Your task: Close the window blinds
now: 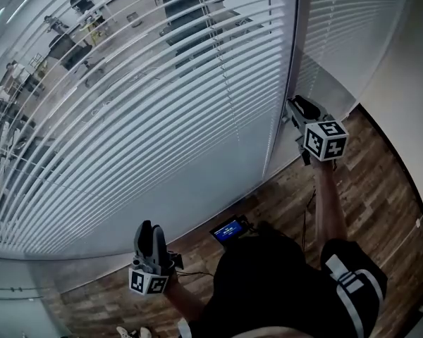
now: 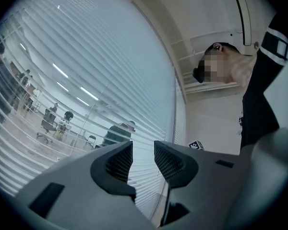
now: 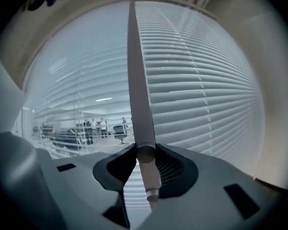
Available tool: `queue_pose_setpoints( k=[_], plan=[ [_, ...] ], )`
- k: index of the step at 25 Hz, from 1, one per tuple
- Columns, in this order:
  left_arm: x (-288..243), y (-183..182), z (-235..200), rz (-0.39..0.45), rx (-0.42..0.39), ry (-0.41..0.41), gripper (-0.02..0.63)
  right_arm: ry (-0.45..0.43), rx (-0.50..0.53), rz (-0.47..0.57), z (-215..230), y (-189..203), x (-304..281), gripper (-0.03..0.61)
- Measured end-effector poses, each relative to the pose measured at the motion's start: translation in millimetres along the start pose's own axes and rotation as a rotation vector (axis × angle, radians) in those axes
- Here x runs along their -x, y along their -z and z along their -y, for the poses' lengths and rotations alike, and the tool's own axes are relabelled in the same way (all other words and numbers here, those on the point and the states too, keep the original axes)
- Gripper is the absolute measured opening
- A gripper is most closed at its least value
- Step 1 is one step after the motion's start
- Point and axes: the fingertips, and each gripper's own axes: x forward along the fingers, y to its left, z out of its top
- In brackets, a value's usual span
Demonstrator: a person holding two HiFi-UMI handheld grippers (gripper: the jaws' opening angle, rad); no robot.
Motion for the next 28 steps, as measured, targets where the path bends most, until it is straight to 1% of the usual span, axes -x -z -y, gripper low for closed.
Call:
queue_pose_setpoints(
  k=[2,3,4,5,6,8,10,12,14,16,17,19,21,24,26,28],
  plan=[
    [1.3,2.5,-0.6,0.000,0.002,0.002,0.135,-0.019,-0.085,0.005,2.0,4.4,-0.7,0.130],
    [1.6,2.2,-0.1,0.000,0.004,0.003,0.135,-0.024,-0.107,0.009,1.1,5.1,0.0,0.129],
    [1.8,0.6,0.7,0.001,0.005,0.003,0.135,-0.029,-0.110,0.013,-0.8,4.2,1.1,0.130],
    [1.9,-1.9,1.6,0.001,0.006,0.003,0.135,-0.034,-0.092,0.017,-3.3,2.3,2.4,0.130],
    [2.1,-3.9,2.3,0.000,0.007,0.002,0.135,-0.038,-0.052,0.020,-6.1,0.7,3.5,0.130],
    [3.9,-1.0,0.5,0.001,0.007,-0.002,0.135,-0.030,0.081,0.023,-11.2,0.8,3.2,0.132],
    [4.9,6.5,-4.3,0.008,0.004,-0.010,0.135,0.006,0.242,0.018,-13.5,3.6,-2.4,0.144],
    [-1.4,10.7,-0.8,0.006,0.013,-0.003,0.135,0.057,0.365,-0.006,-5.9,1.7,-0.5,0.147],
    [-12.3,9.8,25.1,-0.010,0.041,0.033,0.135,0.110,0.429,-0.039,14.9,-9.5,31.8,0.147],
    [-13.4,0.0,54.3,-0.018,0.050,0.043,0.135,0.126,0.467,-0.052,24.1,-24.0,60.3,0.146],
    [-10.7,-5.9,57.9,-0.015,0.041,0.028,0.135,0.119,0.489,-0.050,19.8,-27.8,56.9,0.146],
    [-10.9,-8.4,43.5,-0.006,0.022,0.002,0.135,0.118,0.530,-0.050,10.2,-23.7,30.3,0.144],
    [-18.7,1.5,24.2,-0.003,0.018,-0.003,0.135,0.137,0.551,-0.059,11.6,-12.3,7.1,0.135],
    [-20.8,8.4,15.1,-0.006,0.020,-0.009,0.135,0.150,0.540,-0.068,13.9,-6.7,-1.0,0.132],
    [-17.2,-2.4,17.0,-0.003,0.024,-0.014,0.135,0.144,0.495,-0.063,9.9,-17.2,2.2,0.130],
    [-17.4,-12.9,19.7,0.002,0.025,-0.014,0.135,0.124,0.393,-0.051,8.8,-28.5,3.9,0.130]
  ],
)
